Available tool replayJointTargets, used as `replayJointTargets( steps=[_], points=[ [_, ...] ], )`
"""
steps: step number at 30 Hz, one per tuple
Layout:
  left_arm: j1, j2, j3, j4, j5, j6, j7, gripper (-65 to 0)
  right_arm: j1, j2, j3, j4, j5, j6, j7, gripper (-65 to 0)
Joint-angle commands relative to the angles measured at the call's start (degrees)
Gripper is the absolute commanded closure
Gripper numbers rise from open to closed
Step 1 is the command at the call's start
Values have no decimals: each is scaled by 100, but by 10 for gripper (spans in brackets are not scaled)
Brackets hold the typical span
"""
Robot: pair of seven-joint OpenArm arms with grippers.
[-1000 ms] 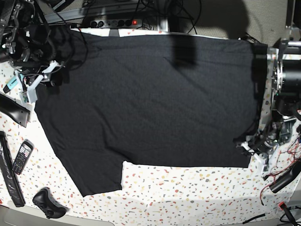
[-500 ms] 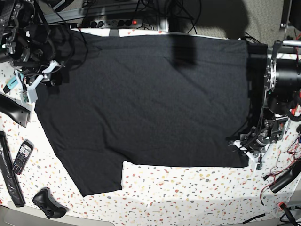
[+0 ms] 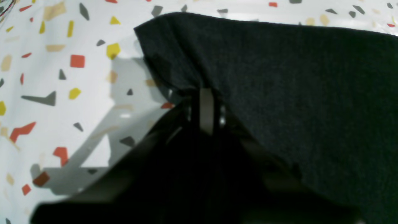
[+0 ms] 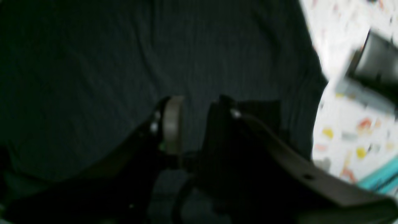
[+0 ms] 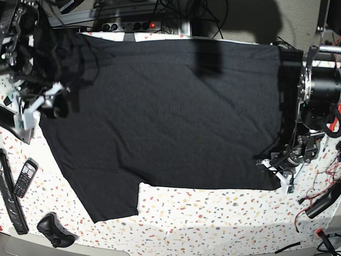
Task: Fold the T-shirt properly
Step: 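Reach both grippers to the shirt's side edges and grasp them, then lift the side edges and fold the shirt lengthwise toward the collar edge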
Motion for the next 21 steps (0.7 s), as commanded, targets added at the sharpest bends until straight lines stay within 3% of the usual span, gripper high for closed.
replayJointTargets(
  steps=[1,6,10,16,21],
  points=[
    [-175,-46,-17,52,-20,-44,-44,0,188,98,39,85,50,-76,175,-244],
    [-175,-96,-17,52,-20,-42,-39,0,872,103,37,-227,50,-179,164,-252],
    [-175,-127,-17,52,-20,-44,-37,0,1587,247,-98,-1106,57,-227,11,-252],
    [-175,-127,-17,52,-20,-44,-39,0,3165,822,-1123,-3091,-33,-278,-553,-252],
    [-175,-127,-17,52,-20,-44,-39,0,4723,857,-1845,-5071,-562,-280,-450,-252]
  ],
)
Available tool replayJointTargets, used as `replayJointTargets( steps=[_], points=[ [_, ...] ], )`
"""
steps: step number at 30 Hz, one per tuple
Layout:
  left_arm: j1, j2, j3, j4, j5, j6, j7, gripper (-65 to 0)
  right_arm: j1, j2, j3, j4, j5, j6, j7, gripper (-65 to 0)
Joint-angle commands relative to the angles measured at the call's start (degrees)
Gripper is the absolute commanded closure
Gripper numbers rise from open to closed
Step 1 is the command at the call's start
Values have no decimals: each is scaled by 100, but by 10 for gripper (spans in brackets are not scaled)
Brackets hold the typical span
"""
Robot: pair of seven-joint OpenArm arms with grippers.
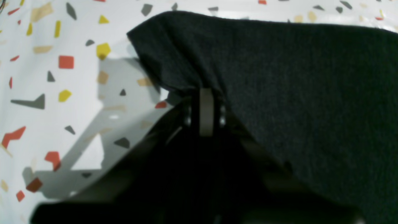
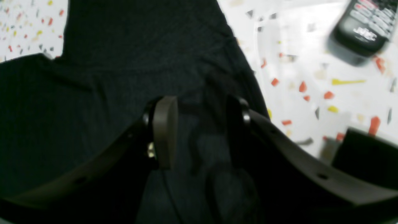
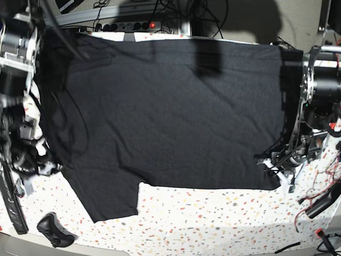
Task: Fold the T-shirt properly
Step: 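Lift the side edges and fold the shirt lengthwise toward the collar edge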
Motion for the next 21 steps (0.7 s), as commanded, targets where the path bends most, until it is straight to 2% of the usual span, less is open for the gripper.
replayJointTargets(
  steps=[1,4,9,15,21],
  points=[
    [-170,-35,-17,52,-11,-31,0,0,483,122,-76,-232,-46,42,188,-252],
    [-170,-35,-17,52,-11,-33,0,0,1300,118,-409,-1300,-542,-4,343,-252],
    [-170,-37,-17,52,-11,-33,0,0,2079,122,-914,-2758,-1440,-402,824,-252],
    [-170,-37,-17,52,-11,-33,-2,0,2135,125,-1075,-3757,-1998,-457,1318,-252],
    [-170,-35,-17,52,-13,-33,-2,0,2100,103,-1075,-3934,-2009,-468,1200,-250]
  ],
)
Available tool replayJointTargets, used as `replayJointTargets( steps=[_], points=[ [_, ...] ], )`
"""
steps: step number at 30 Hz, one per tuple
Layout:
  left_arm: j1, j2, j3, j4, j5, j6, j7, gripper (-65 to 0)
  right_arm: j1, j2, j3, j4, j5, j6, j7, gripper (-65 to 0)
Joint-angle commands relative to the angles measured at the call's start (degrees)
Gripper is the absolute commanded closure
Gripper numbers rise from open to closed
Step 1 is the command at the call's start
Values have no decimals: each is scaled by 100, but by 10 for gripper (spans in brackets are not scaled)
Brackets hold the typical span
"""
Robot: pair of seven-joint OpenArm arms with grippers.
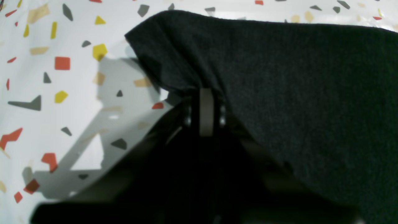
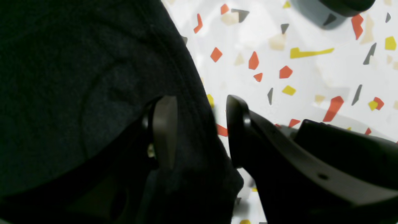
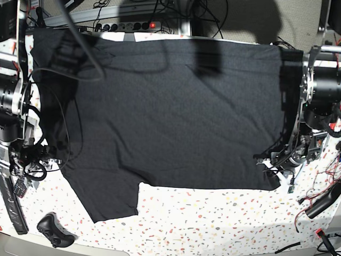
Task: Fold the T-shirt properly
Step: 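Lift the side edges and fold the shirt lengthwise toward the collar edge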
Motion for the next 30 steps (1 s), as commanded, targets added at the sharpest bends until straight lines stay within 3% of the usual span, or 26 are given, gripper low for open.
replayJointTargets(
  steps=[1,6,10,16,20,24,27,30],
  points=[
    [-173,-35,-17,52,-17,-24,-20,0,184,68,4,68,31,-20,17,-250],
    [-170,-33,-17,52,-20,-24,-15,0,-39,22,4,68,487,-17,-216,-229],
    [-109,-35,-17,55,-17,-24,-20,0,-197,-35,4,68,511,-4,-216,-193],
    [81,-35,-17,55,-20,-24,-61,0,-208,-42,4,76,455,4,-186,0],
    [92,-35,-35,114,-20,-28,-72,0,-197,-42,4,247,457,94,114,0],
    [94,-72,-39,623,-22,-28,284,0,-203,-26,4,850,481,824,114,0],
    [98,-160,-39,1224,-175,-33,780,0,-232,4,4,1401,527,826,-138,0],
    [164,-343,-39,1810,-715,-90,1196,0,-278,39,7,1801,529,824,-422,0]
  ],
)
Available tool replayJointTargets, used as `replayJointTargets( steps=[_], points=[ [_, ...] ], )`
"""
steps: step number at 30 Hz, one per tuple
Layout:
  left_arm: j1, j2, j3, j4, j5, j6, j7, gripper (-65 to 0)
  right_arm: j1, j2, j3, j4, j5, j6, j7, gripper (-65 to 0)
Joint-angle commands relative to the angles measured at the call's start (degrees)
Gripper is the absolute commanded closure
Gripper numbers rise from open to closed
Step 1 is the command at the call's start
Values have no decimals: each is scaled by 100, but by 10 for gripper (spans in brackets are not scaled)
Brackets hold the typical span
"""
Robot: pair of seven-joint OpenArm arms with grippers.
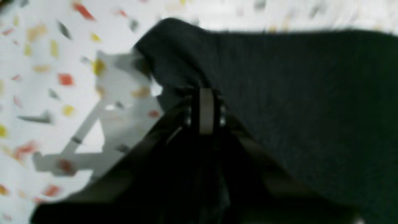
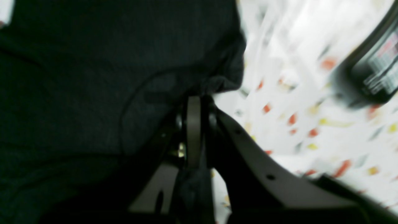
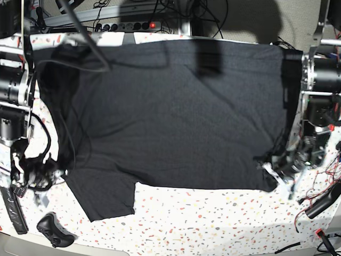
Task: Fold the T-shirt properly
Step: 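Lift the side edges and fold the shirt lengthwise toward the collar edge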
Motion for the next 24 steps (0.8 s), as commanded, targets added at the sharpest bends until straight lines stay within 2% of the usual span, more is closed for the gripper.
replayJointTargets(
  steps=[1,7,9,12,15,18,24],
  points=[
    [-136,-149,-15,326,-138,-35,-111,0,92,120,11,214,70,22,24,0],
    [815,-468,-105,1932,-166,-66,7,0,-855,214,20,1458,542,17,11,0],
    [1163,-466,-387,2369,-170,-63,35,0,-1292,212,42,1985,640,-11,-2,0],
    [1665,-439,-1003,2935,-197,-66,35,0,-1971,212,197,2863,844,-271,0,0],
    [2133,-442,-1611,3447,-374,-98,94,0,-2627,210,505,3777,944,-326,-2,0],
    [2529,-442,-1993,3930,-535,-422,146,0,-3182,208,883,4642,944,-326,-94,0],
    [3145,-444,-2118,4776,-619,-433,273,0,-4052,208,1696,5674,951,-328,-365,0]
  ],
)
